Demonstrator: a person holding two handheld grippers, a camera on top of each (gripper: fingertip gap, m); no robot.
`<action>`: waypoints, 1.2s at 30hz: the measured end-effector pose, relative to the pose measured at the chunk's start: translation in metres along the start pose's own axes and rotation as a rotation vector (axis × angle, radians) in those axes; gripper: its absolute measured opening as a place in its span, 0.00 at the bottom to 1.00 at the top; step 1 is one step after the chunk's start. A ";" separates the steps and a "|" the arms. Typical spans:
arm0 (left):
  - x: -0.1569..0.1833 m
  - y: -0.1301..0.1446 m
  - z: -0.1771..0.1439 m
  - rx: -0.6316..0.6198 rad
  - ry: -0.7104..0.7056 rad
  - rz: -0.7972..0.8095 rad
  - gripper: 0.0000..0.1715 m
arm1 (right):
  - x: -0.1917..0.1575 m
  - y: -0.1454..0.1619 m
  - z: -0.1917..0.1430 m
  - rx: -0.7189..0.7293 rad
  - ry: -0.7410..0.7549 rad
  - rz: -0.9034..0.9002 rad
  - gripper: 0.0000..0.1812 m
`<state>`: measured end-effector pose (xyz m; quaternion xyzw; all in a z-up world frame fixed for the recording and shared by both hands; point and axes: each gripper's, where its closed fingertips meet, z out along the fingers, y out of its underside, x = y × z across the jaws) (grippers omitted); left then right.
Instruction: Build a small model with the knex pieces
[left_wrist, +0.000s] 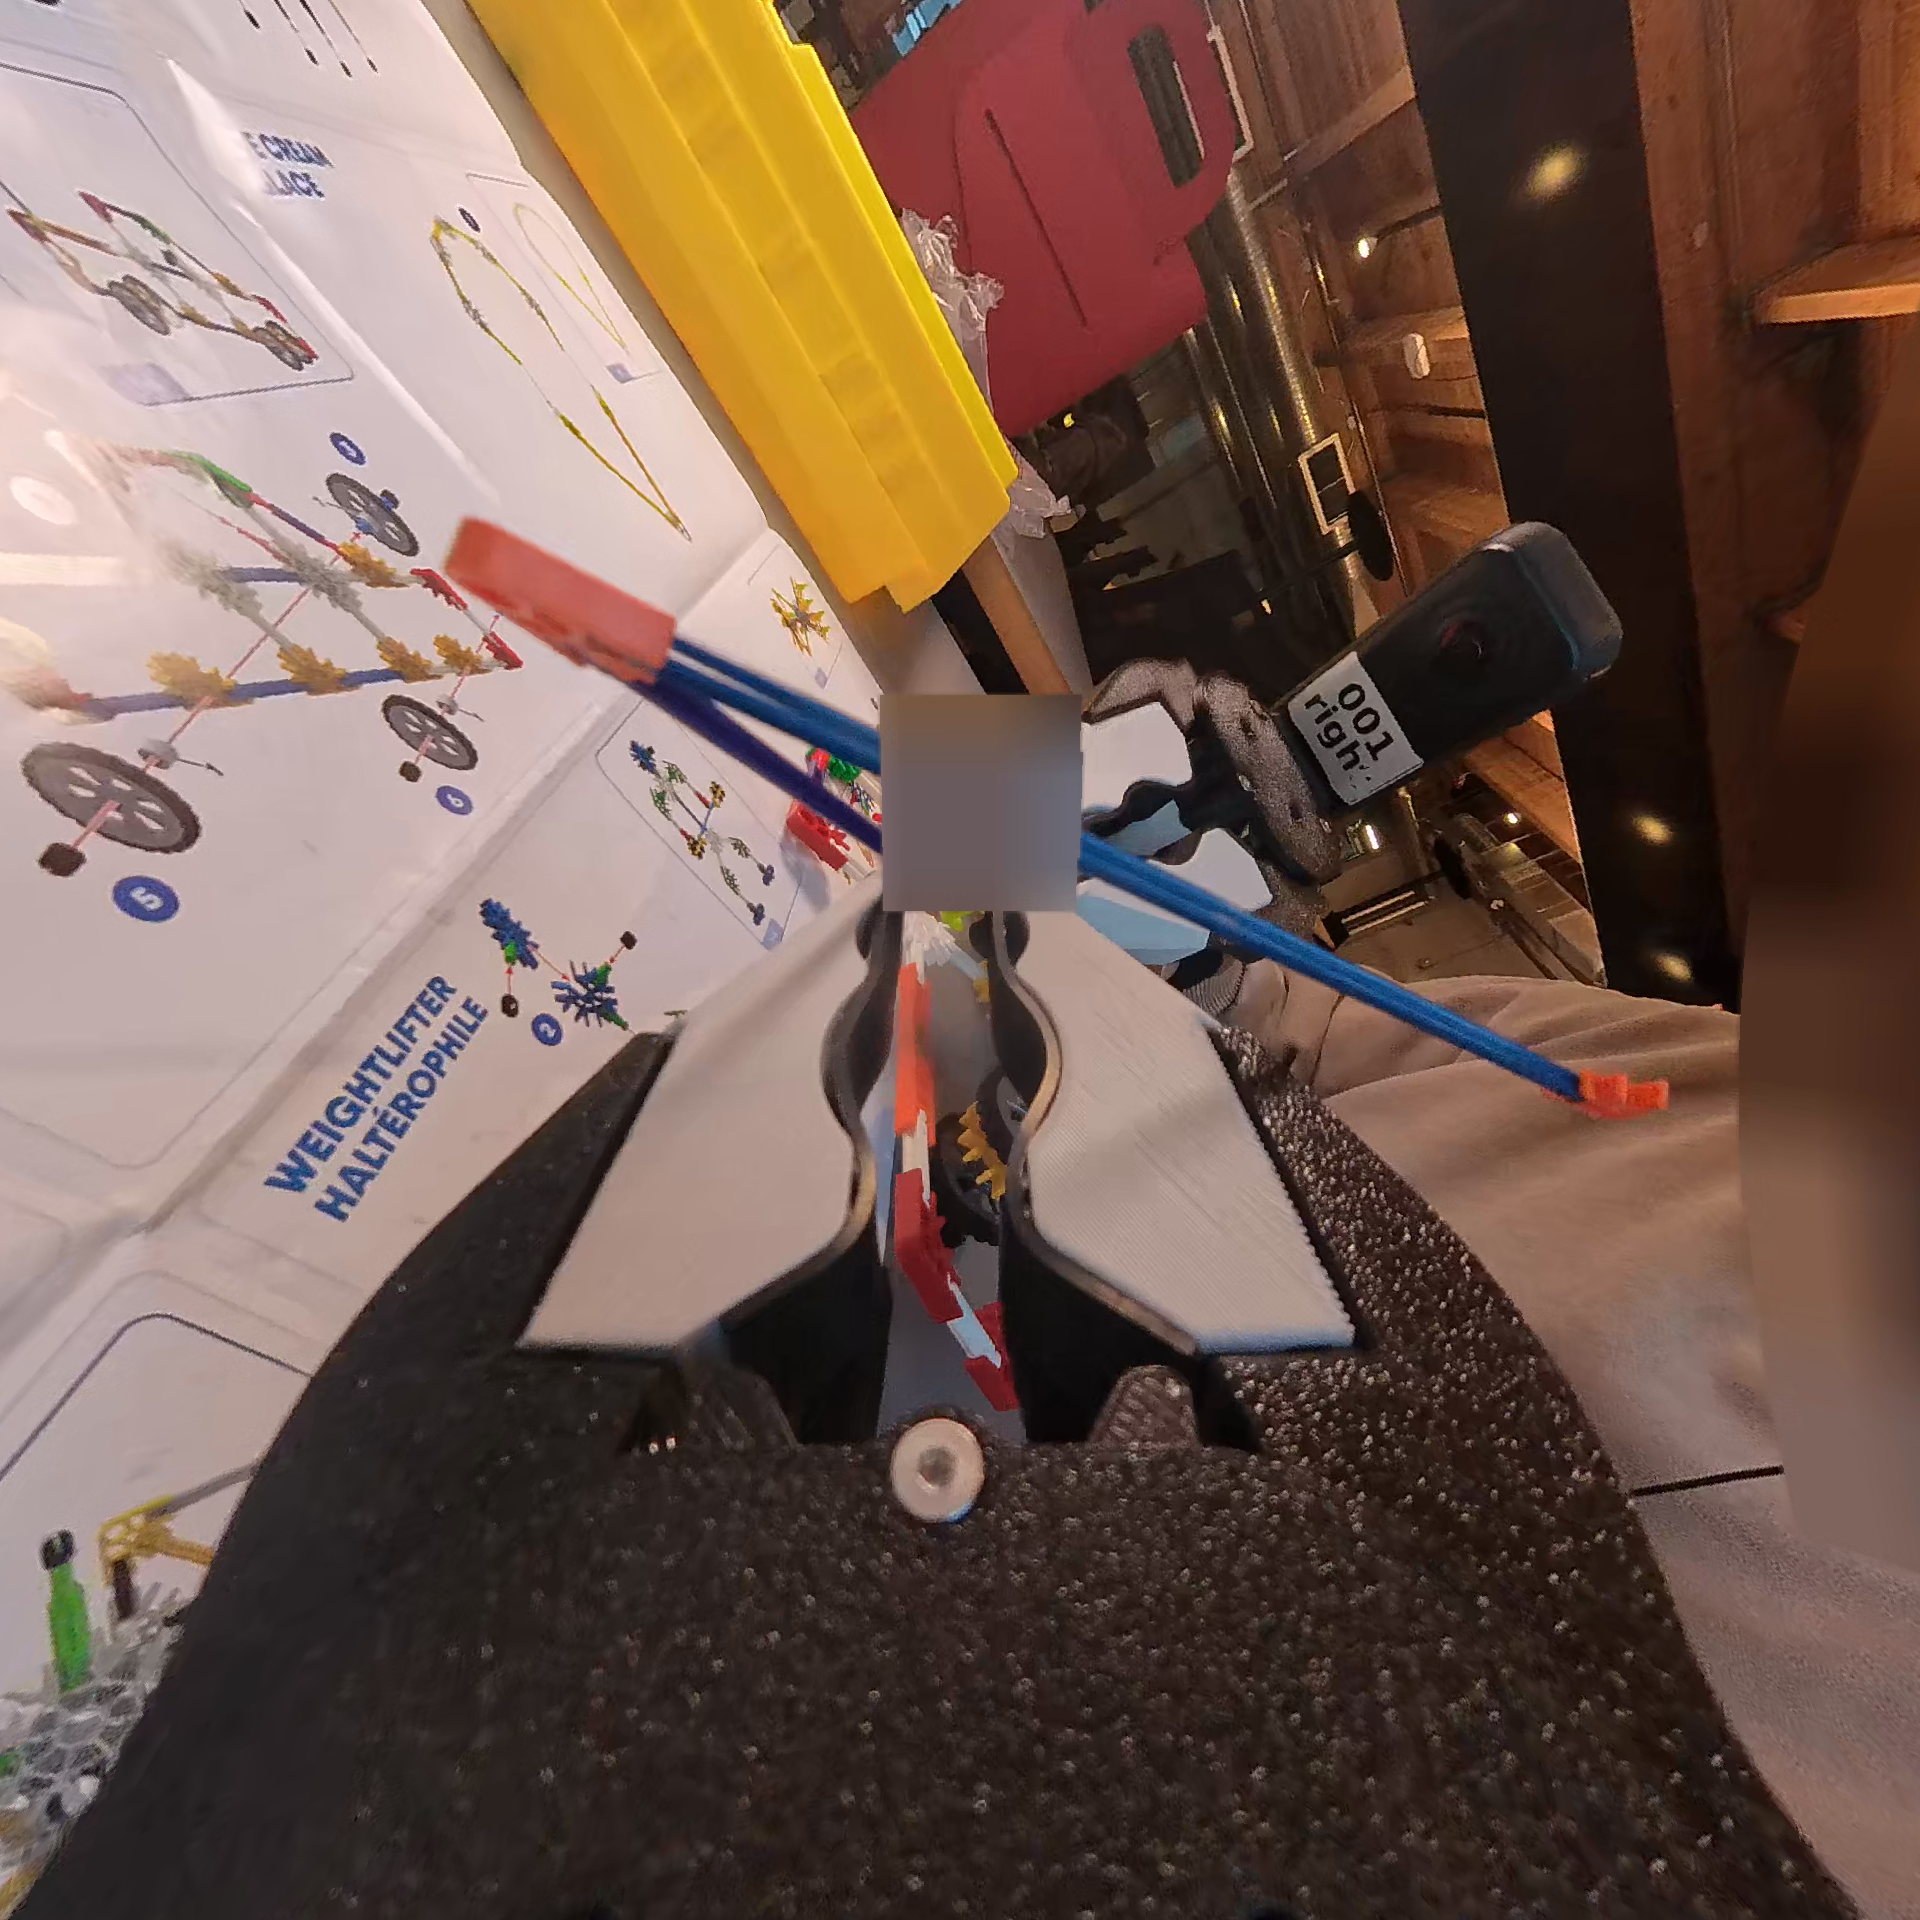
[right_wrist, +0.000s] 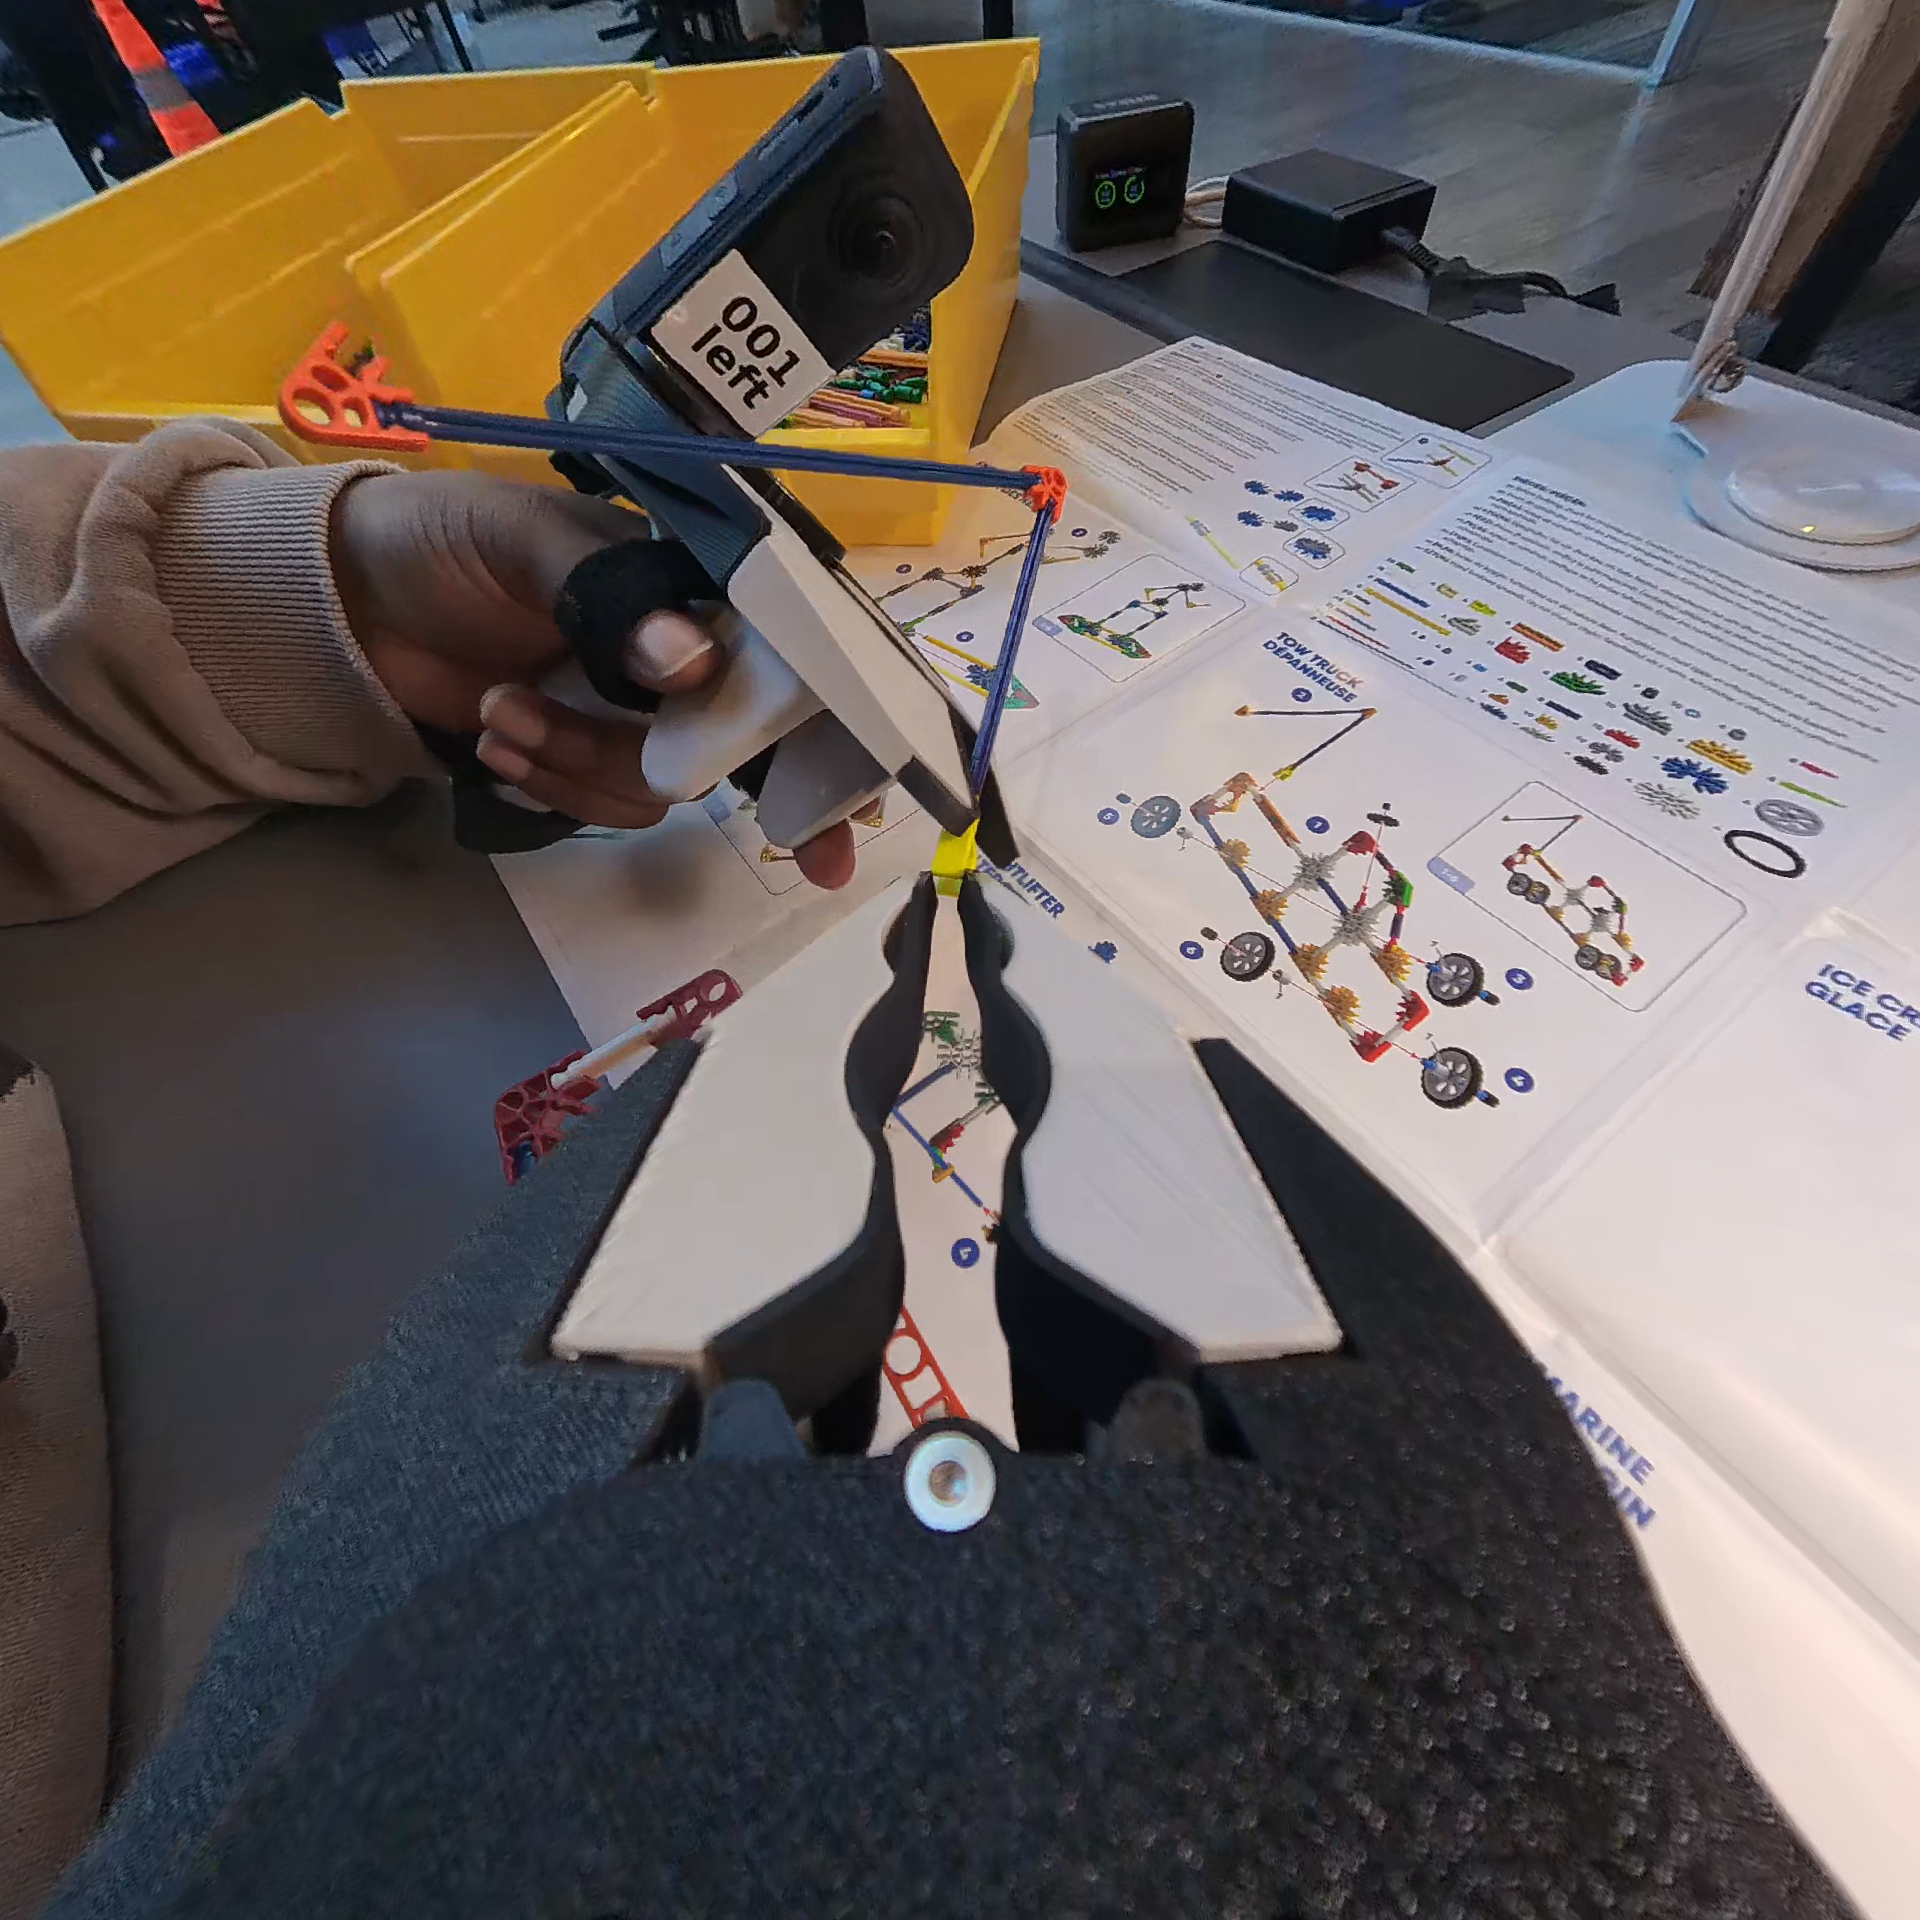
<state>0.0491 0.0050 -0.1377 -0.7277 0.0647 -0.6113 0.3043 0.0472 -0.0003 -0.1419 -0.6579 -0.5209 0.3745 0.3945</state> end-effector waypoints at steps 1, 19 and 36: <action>-0.001 -0.001 0.000 0.004 0.000 -0.006 0.07 | 0.001 0.000 0.000 -0.001 0.006 -0.004 0.01; -0.009 0.025 -0.010 -0.326 -0.033 0.021 0.02 | -0.027 0.042 -0.022 -0.336 -0.327 -0.264 0.09; -0.003 0.073 -0.001 -0.650 -0.011 -0.188 0.02 | -0.048 0.066 -0.008 -0.319 -0.321 -0.511 0.04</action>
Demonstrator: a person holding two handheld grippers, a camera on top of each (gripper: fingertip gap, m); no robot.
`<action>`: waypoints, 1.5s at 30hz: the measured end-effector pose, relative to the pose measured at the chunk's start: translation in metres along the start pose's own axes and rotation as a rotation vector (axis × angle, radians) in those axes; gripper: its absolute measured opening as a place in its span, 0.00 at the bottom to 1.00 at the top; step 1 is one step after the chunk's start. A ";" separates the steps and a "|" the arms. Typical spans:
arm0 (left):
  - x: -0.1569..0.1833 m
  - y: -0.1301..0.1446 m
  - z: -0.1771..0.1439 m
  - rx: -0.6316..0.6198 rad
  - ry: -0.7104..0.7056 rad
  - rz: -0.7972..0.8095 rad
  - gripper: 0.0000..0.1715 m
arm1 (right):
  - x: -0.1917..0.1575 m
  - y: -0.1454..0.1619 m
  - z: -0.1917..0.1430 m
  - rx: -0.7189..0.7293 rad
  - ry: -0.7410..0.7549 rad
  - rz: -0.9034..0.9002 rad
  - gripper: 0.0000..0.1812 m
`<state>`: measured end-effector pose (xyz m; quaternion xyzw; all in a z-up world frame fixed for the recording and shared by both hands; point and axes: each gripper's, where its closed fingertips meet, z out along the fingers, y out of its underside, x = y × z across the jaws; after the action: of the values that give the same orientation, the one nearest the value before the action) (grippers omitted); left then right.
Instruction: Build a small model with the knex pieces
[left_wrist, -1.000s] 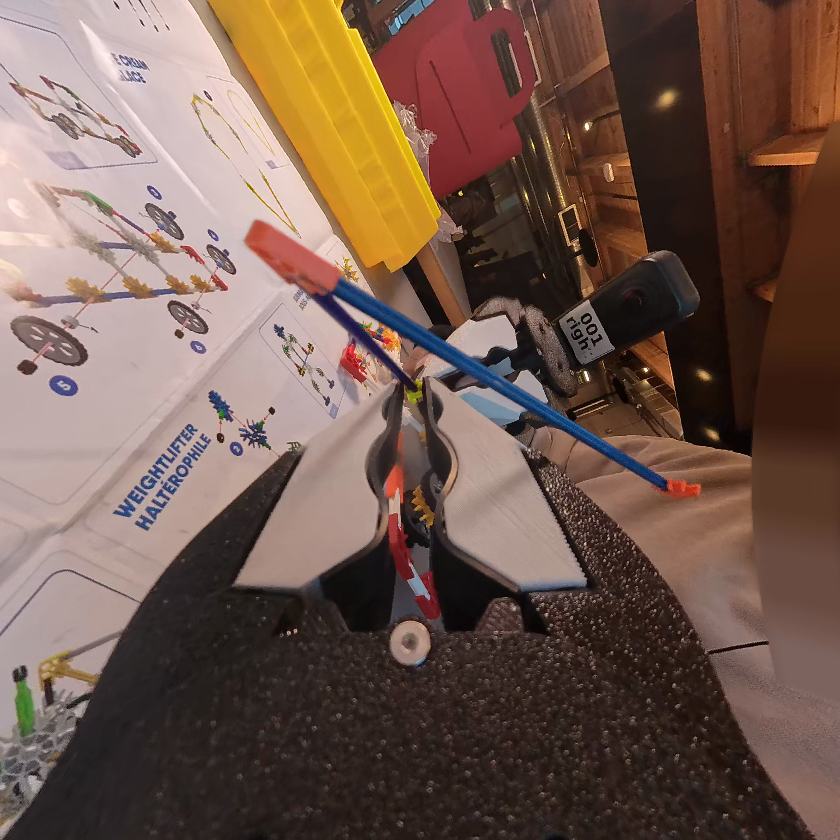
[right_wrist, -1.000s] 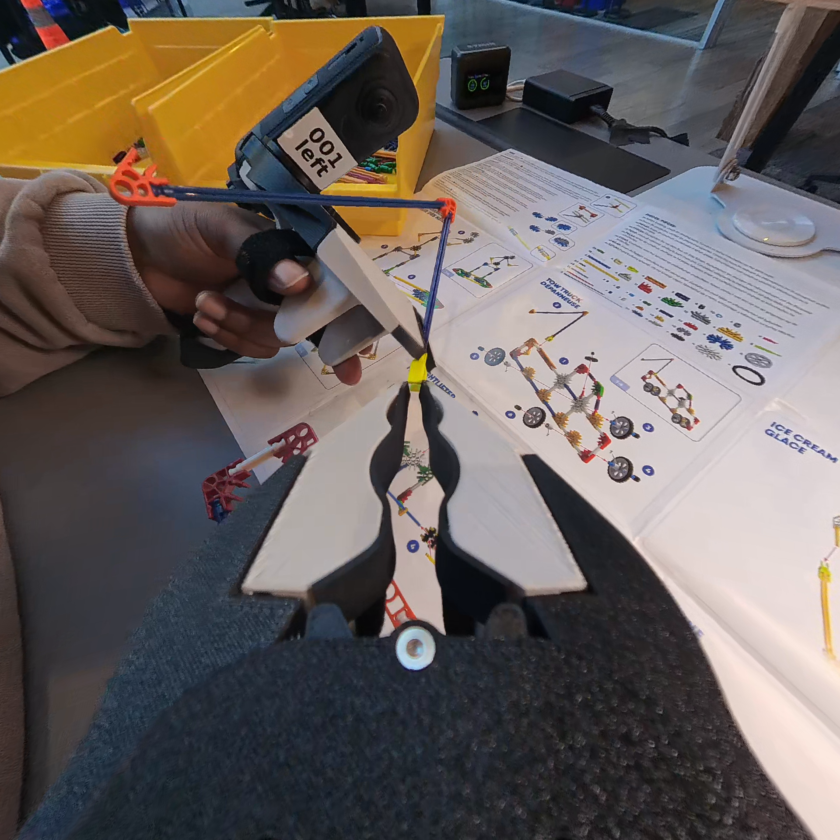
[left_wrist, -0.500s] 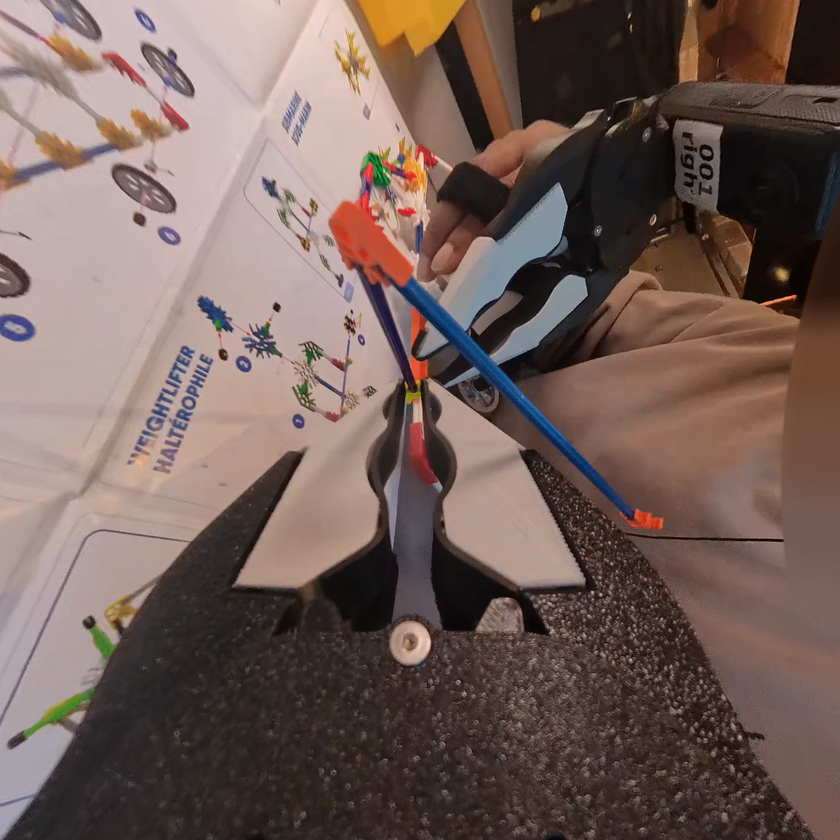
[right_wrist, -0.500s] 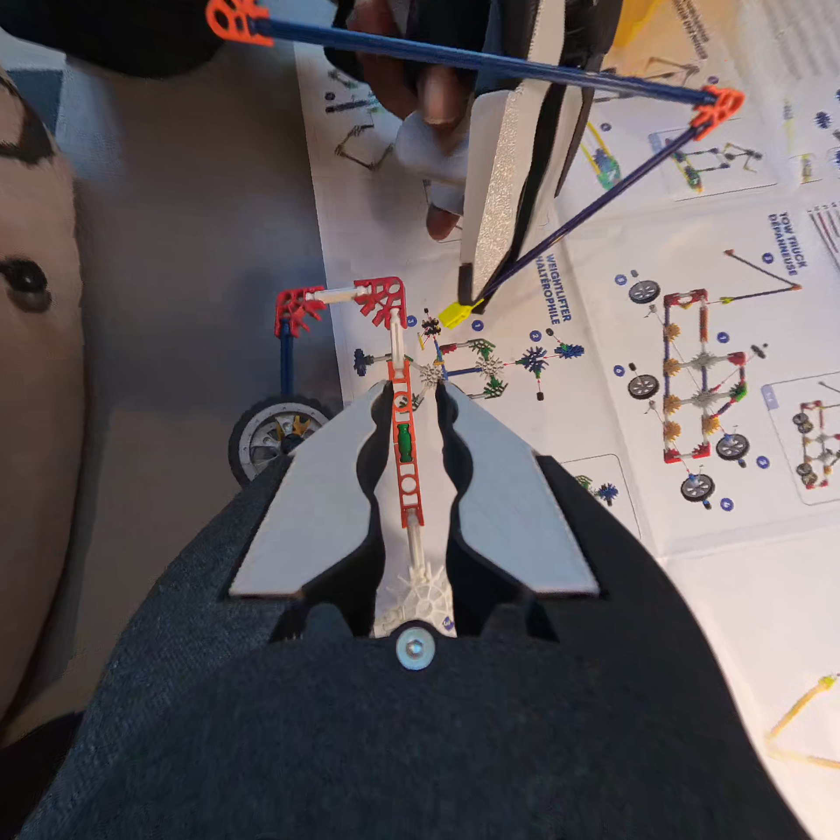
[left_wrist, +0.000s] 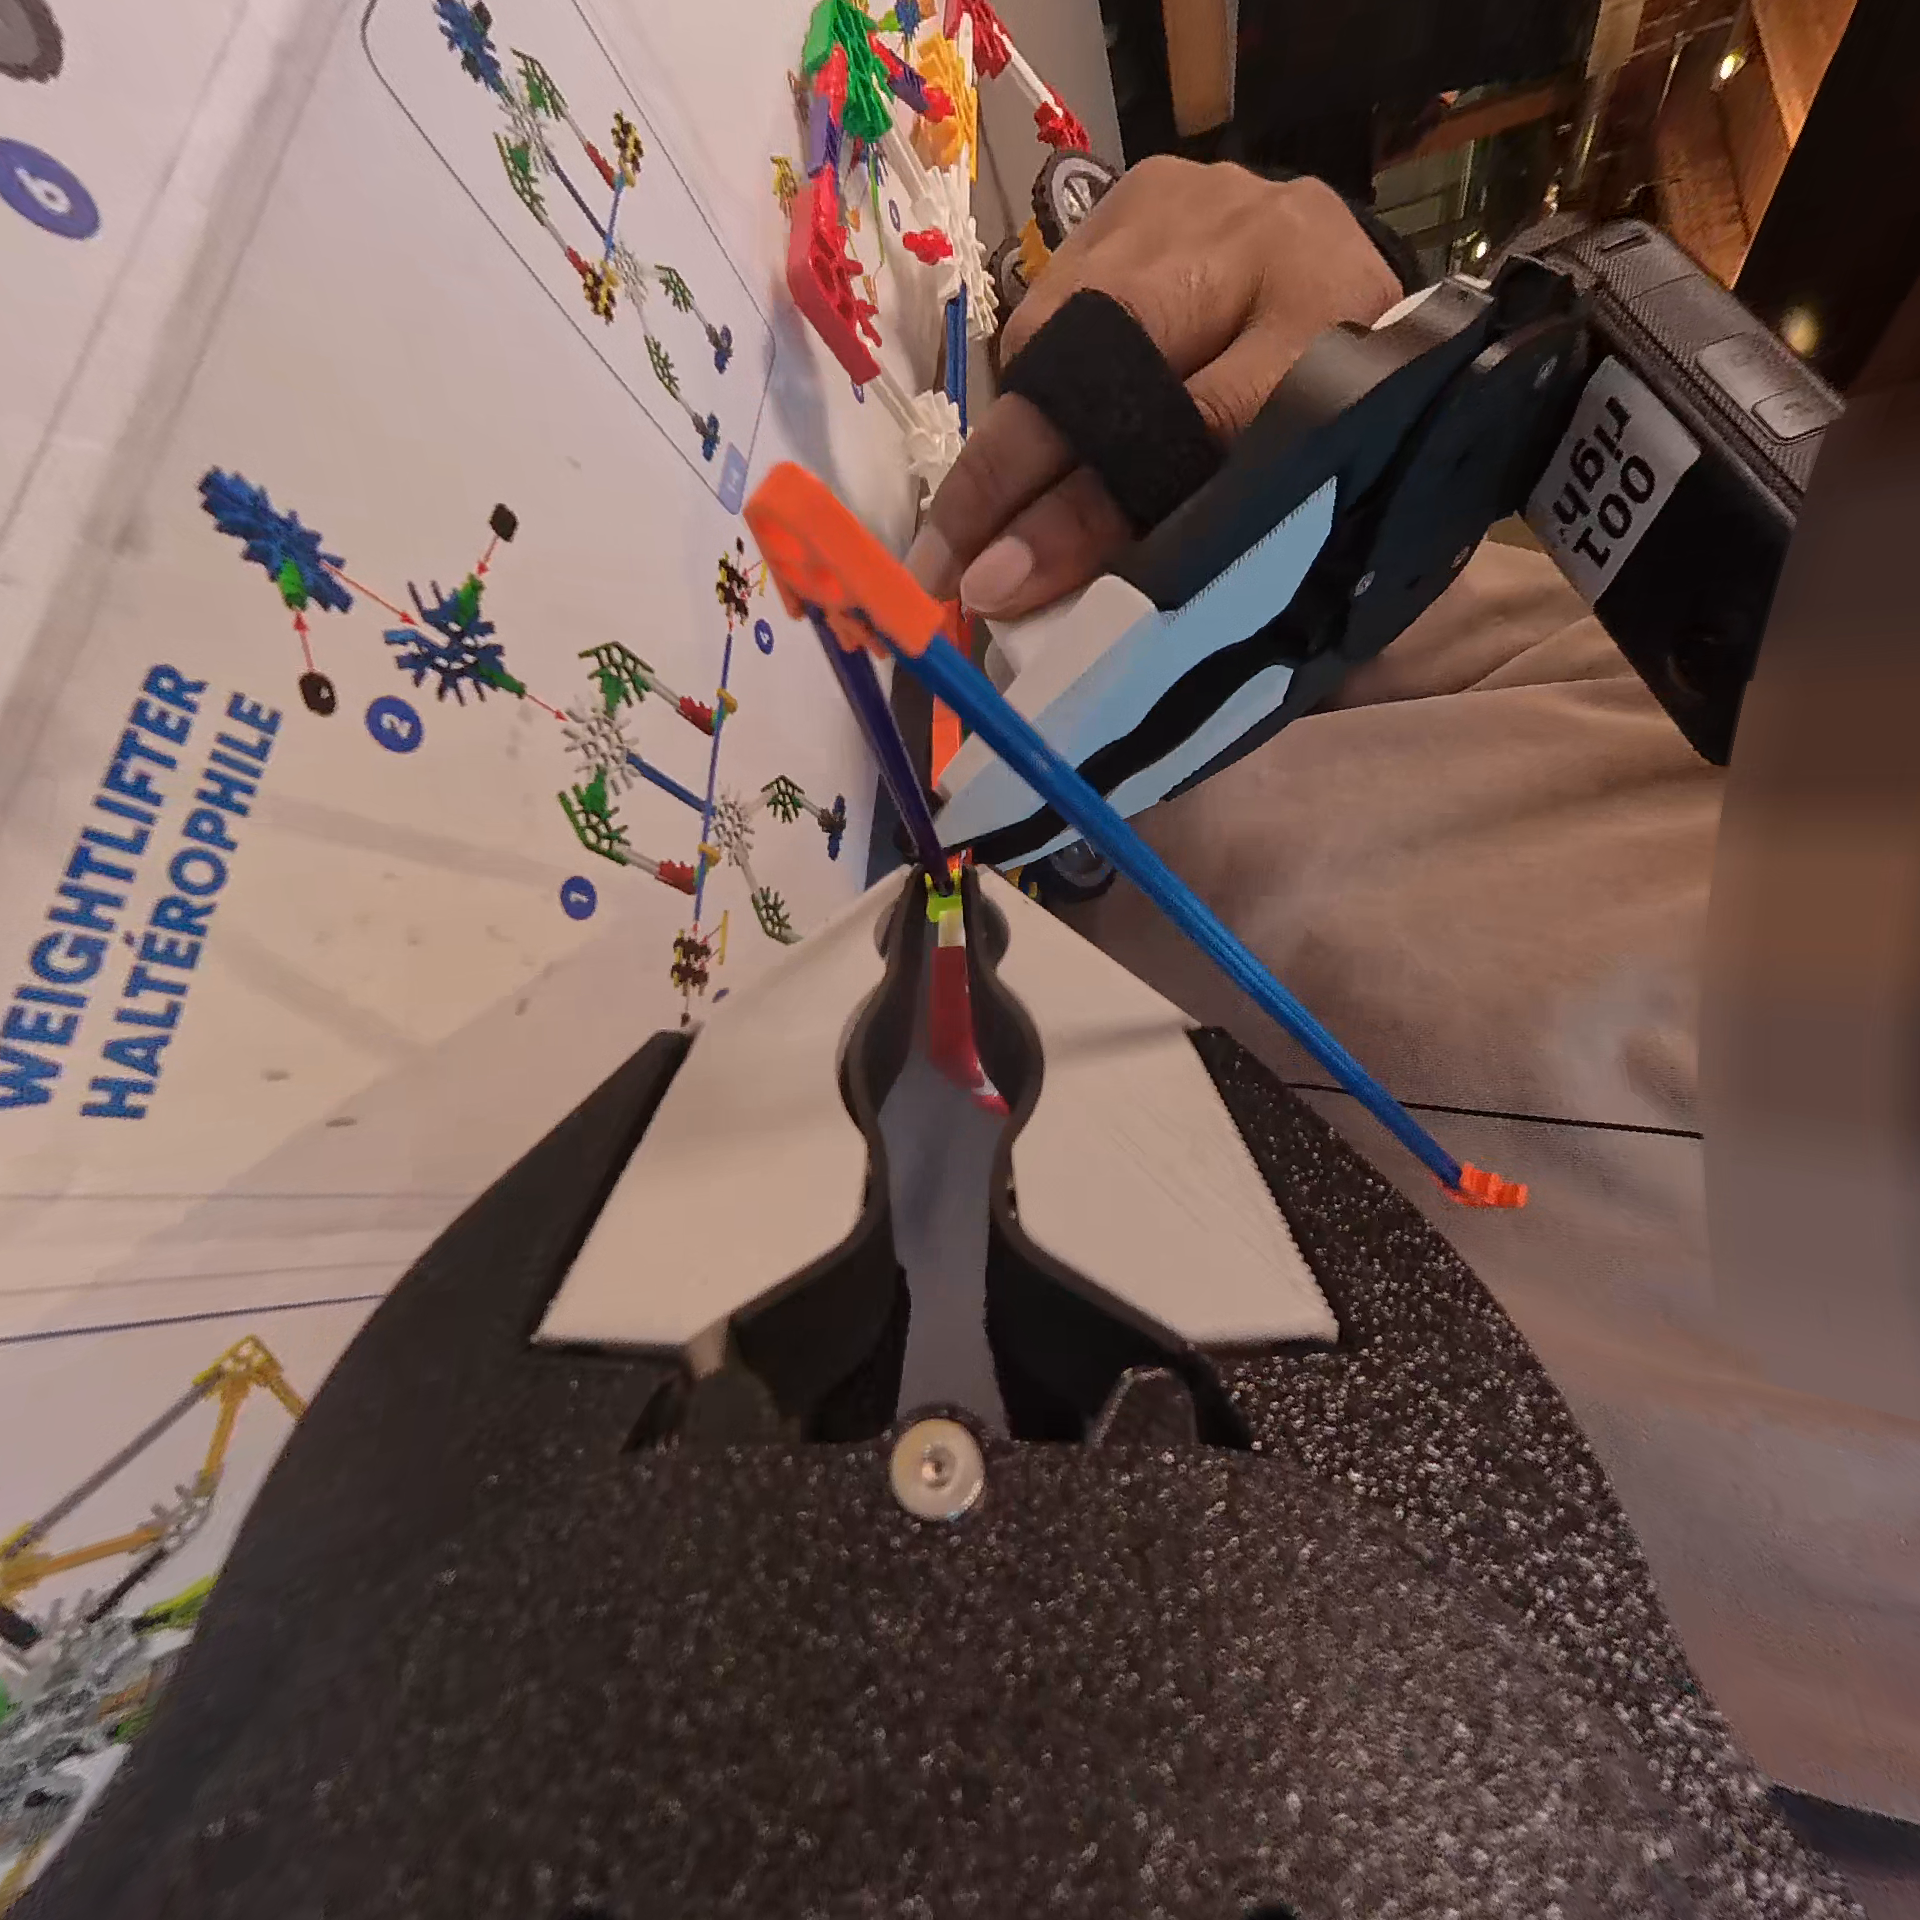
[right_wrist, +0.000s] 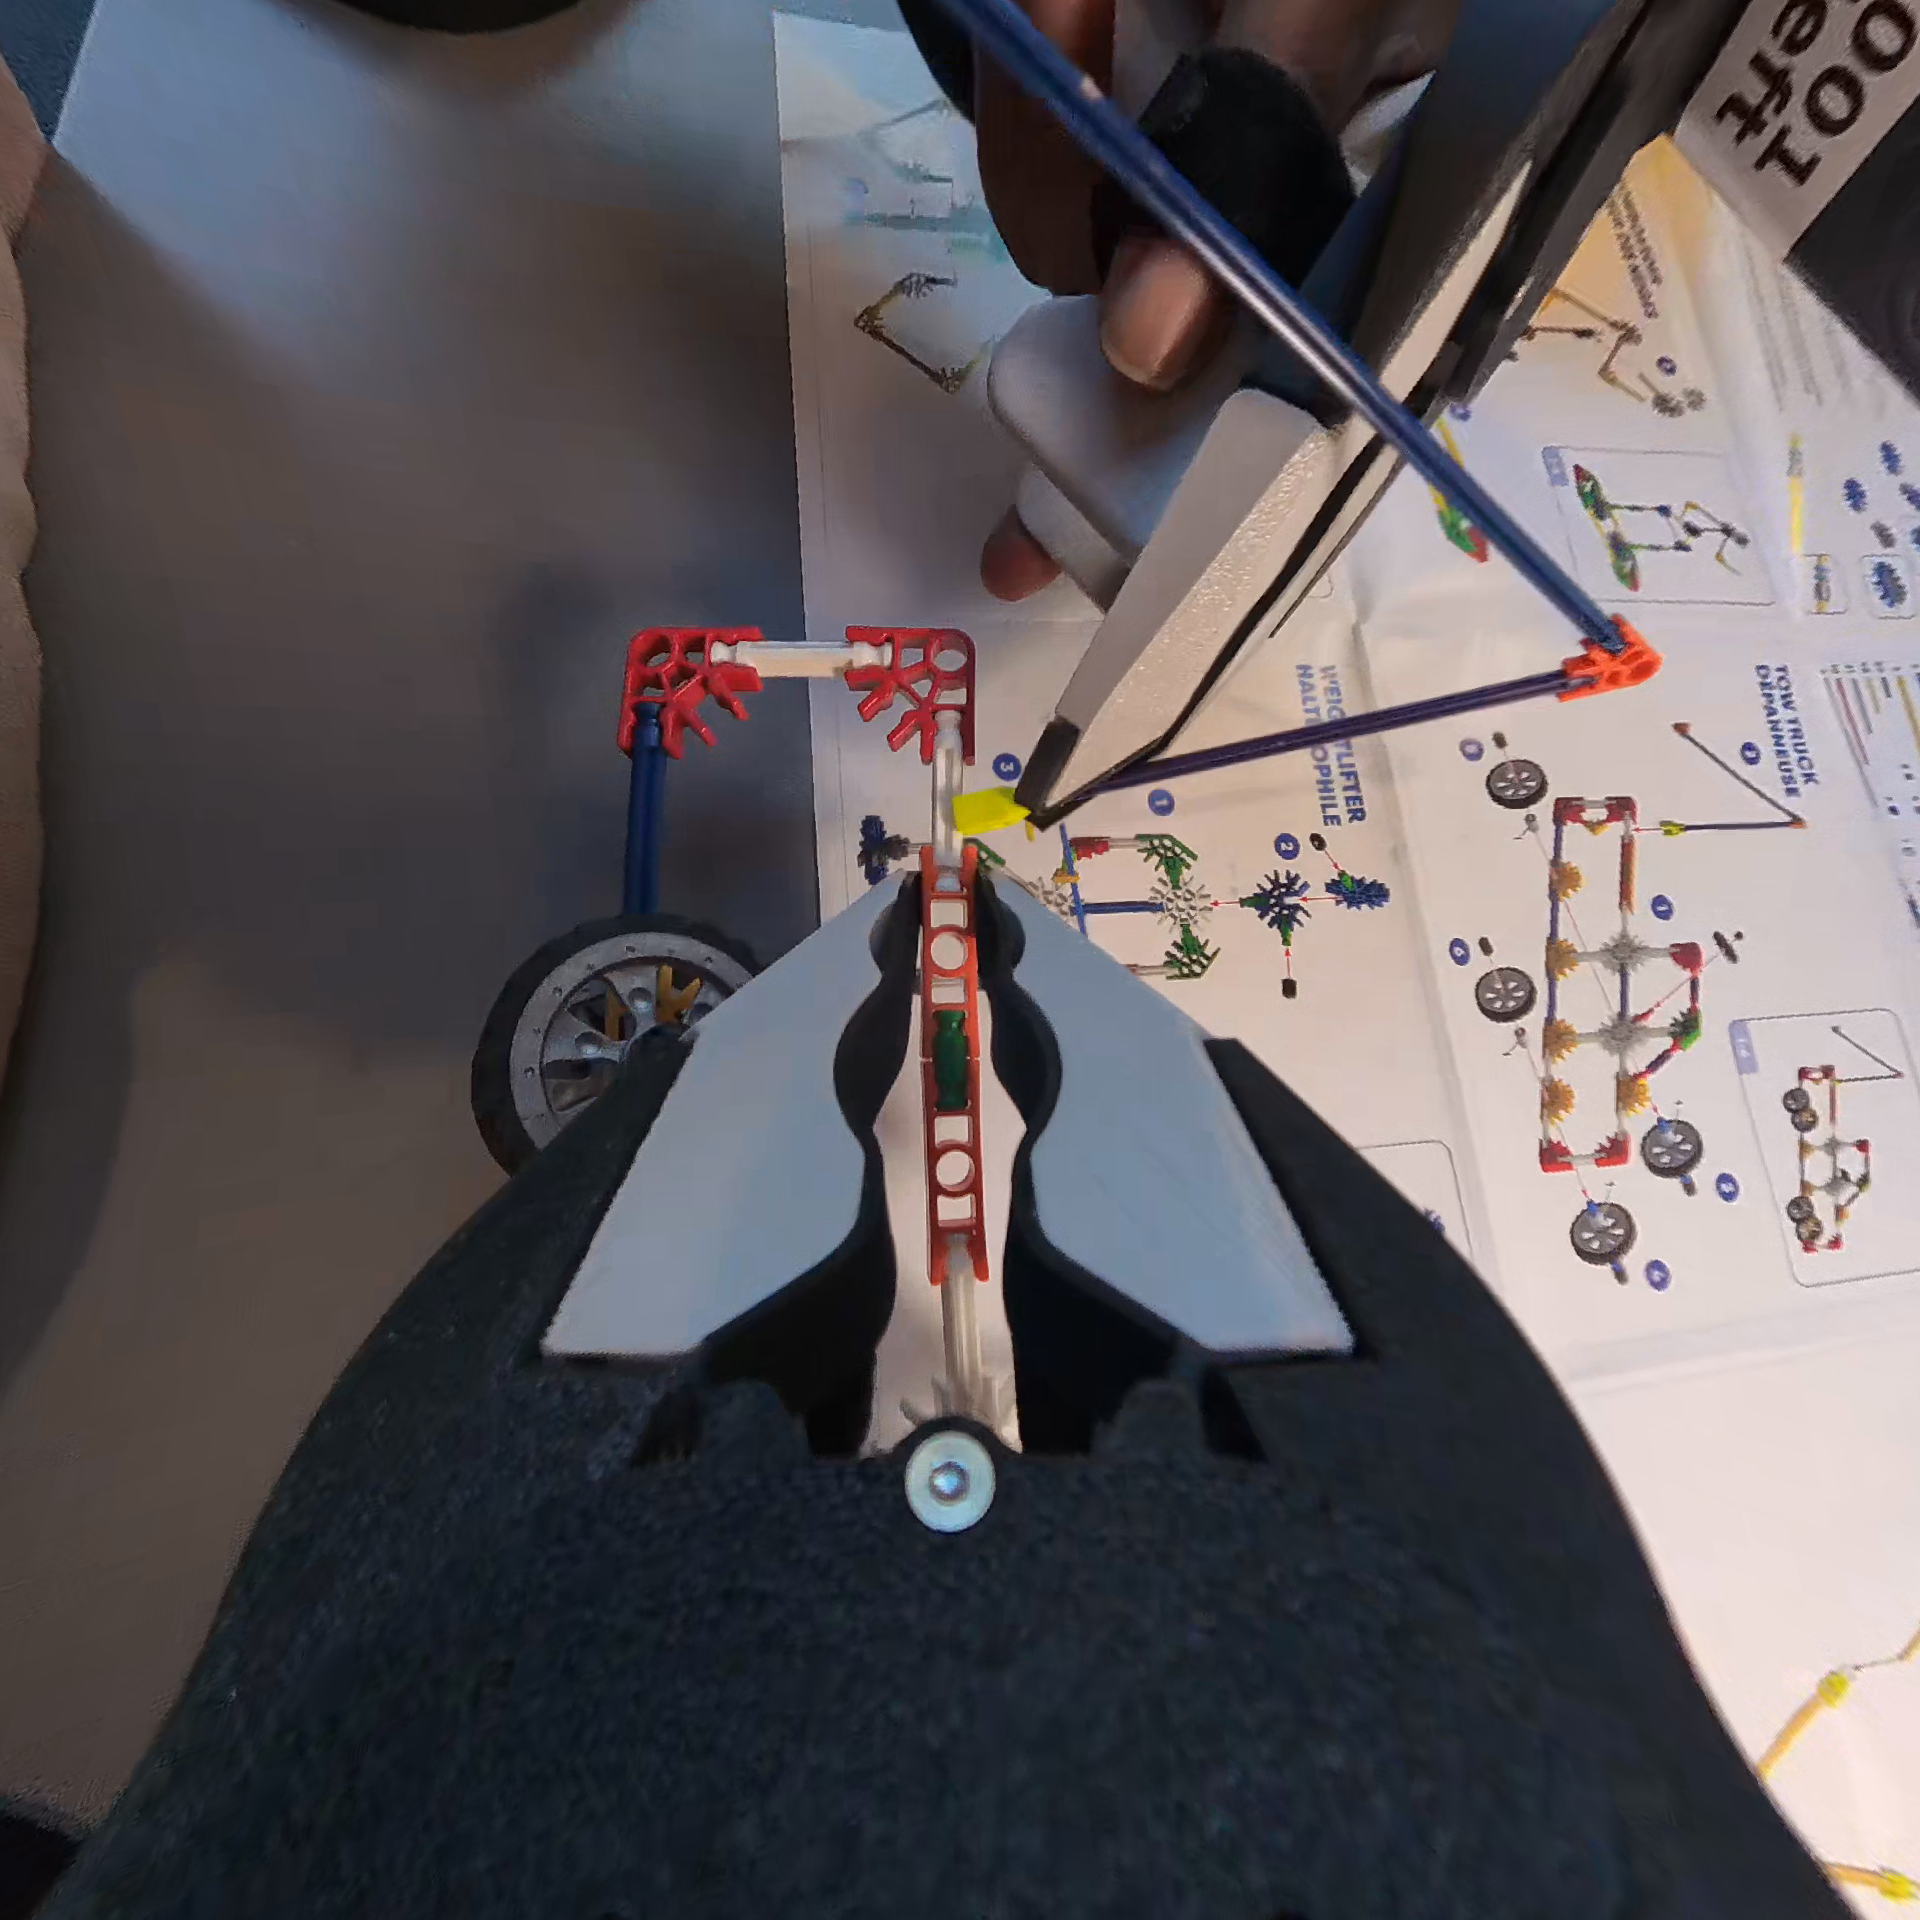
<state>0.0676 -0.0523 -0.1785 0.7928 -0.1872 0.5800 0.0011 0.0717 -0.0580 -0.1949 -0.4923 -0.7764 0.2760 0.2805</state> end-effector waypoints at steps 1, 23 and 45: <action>0.001 0.000 0.000 0.002 0.010 -0.002 0.02 | 0.000 -0.001 -0.001 0.015 0.012 -0.009 0.04; 0.005 0.022 0.005 -0.073 0.109 -0.113 0.02 | -0.012 -0.011 0.003 0.088 0.056 -0.134 0.04; 0.014 0.013 -0.001 0.179 0.029 0.086 0.02 | -0.005 -0.017 -0.004 0.171 0.035 0.000 0.04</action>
<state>0.0661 -0.0677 -0.1681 0.7724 -0.1686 0.6054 -0.0918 0.0658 -0.0682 -0.1807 -0.4713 -0.7450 0.3327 0.3350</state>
